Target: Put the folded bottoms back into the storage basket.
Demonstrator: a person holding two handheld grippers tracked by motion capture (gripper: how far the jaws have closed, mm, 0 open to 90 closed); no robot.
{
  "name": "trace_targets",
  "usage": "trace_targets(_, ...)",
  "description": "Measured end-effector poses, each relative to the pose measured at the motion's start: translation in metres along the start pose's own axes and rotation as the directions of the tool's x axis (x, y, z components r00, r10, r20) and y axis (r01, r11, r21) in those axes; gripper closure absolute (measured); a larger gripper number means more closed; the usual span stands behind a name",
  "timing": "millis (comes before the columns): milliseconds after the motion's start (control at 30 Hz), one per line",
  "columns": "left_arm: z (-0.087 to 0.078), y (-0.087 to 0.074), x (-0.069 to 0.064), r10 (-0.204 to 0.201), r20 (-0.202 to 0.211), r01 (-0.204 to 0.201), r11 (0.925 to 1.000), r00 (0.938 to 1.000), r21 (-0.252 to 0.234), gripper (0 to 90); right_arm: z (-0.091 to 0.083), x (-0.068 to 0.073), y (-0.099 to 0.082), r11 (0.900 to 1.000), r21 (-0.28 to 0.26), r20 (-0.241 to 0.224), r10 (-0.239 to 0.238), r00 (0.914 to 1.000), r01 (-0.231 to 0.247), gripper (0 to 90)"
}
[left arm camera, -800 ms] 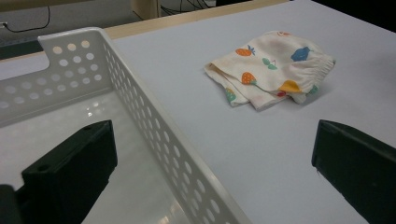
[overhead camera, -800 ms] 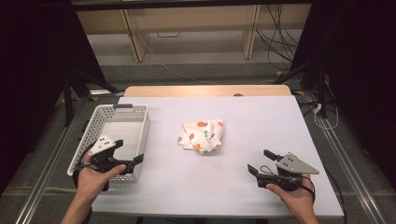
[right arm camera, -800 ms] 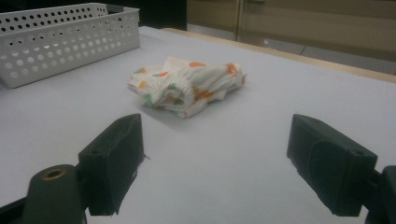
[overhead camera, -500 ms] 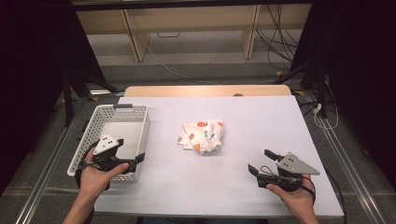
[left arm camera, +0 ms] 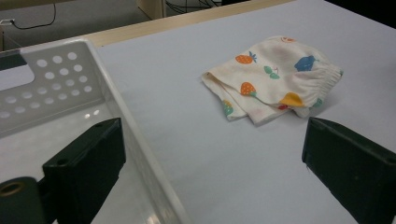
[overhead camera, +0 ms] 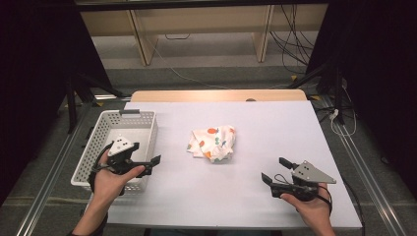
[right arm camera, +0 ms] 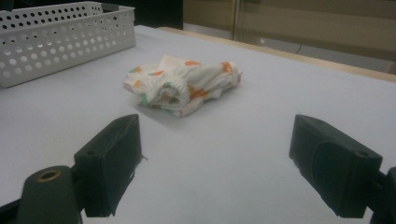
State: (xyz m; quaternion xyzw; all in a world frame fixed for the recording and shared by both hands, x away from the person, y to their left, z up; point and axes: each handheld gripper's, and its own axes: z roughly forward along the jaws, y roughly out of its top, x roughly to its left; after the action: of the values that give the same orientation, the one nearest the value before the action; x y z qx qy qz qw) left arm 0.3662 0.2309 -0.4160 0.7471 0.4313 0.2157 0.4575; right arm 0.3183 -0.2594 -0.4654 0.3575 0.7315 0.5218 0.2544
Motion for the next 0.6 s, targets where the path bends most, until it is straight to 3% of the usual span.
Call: trace_targets(600, 0.023, 0.021, -0.020, 0.026, 0.035, -0.027, 0.9996, 0.9990, 0.006, 7.9, 0.000, -0.001, 0.000, 0.9999, -0.001, 0.005, 0.015, 0.9999, -0.015, 17.5)
